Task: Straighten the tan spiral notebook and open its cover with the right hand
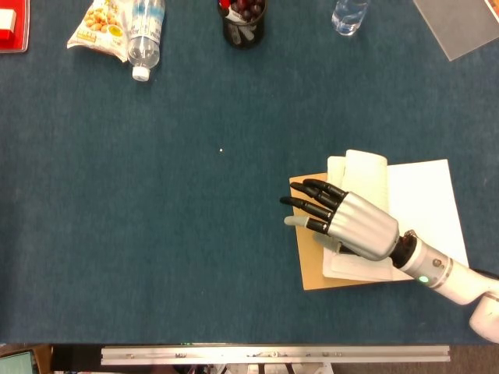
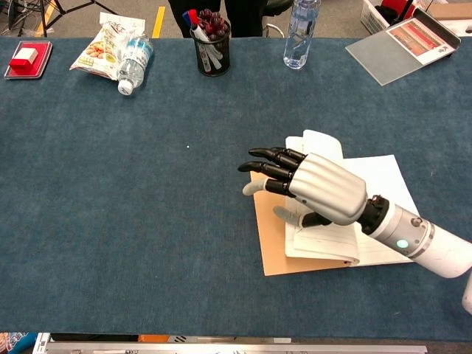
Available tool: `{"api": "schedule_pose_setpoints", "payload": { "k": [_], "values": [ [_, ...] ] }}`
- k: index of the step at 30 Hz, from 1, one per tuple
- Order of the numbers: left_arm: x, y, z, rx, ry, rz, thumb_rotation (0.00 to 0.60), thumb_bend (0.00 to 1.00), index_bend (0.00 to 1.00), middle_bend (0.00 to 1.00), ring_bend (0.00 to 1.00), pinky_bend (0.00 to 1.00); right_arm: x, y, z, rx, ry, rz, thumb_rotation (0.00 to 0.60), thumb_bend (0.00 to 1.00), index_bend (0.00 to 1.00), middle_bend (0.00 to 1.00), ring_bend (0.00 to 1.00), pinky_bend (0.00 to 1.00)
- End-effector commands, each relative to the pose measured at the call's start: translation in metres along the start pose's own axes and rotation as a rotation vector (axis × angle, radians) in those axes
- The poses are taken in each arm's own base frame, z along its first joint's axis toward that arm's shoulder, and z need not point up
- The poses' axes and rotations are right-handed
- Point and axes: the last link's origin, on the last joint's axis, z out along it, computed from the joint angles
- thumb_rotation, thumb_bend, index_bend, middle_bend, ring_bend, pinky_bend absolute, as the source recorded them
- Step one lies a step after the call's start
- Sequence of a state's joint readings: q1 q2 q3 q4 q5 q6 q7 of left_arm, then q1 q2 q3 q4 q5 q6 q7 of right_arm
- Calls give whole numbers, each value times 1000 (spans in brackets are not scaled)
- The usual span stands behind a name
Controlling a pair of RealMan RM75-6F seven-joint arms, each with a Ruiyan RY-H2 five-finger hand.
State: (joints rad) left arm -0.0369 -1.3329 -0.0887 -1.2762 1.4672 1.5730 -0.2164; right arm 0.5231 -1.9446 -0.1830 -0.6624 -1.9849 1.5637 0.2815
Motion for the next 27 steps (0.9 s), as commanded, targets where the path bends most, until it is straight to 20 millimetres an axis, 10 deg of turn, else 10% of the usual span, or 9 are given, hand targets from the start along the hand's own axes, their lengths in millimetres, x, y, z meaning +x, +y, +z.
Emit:
{"api": "schedule_pose_setpoints", "payload": {
  "k": [1,15,27],
  "values": [
    [0,-1,0,1,0,1,600,357,261,62,108,279,3,0,1,1,19,4,600,411,301,171,37,158],
    [1,1,1,-2,3,6,600,358,261,62,107,279,68,15,5,-6,230,-86,600,410,300,172,37,158],
    [2,3,1,-9,3,14,600,357,261,62,108,279,125,26,-36,-92,230,-239,600,409,300,171,37,158]
  ]
}}
